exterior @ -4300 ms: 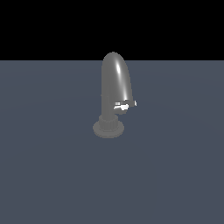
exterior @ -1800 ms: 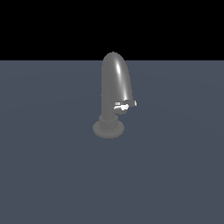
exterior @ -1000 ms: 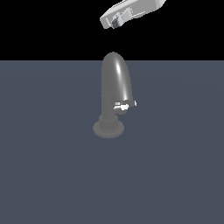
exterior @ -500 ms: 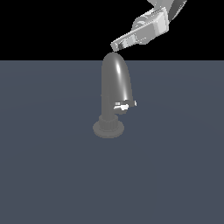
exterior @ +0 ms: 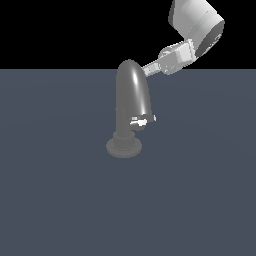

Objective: Turn on the faucet by rotating a designated handle.

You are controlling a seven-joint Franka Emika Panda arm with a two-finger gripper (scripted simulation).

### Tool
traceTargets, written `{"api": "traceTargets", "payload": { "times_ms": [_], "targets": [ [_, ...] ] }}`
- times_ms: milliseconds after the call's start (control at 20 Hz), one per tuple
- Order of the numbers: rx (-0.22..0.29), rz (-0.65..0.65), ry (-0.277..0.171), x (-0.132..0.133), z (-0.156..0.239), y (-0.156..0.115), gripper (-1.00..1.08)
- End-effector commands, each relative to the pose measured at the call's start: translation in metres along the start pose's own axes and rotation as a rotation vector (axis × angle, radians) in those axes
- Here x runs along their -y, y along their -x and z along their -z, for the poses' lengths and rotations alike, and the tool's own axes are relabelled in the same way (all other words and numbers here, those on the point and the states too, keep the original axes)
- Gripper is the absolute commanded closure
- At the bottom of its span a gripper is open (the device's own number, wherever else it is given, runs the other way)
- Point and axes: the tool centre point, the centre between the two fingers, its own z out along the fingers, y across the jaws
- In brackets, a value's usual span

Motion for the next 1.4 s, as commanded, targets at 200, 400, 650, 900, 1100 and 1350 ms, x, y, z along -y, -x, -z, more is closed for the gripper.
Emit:
{"api": "traceTargets", "payload": {
  "times_ms": [200,400,650,900,1100,1350],
  "targets": [
    [0.119,-0.092,-0.037,0.008,0.000,-0.034,1.08],
    [0.194,-0.150,-0.062,0.011,-0.003,-0.056,1.08],
    [0.284,-0.220,-0.092,0.013,-0.009,-0.082,1.08],
    [0.339,-0.263,-0.111,0.013,-0.014,-0.098,1.08],
    [0.356,-0.277,-0.117,0.013,-0.016,-0.103,1.08],
    [0.350,-0.271,-0.115,0.013,-0.016,-0.101,1.08]
  ]
}}
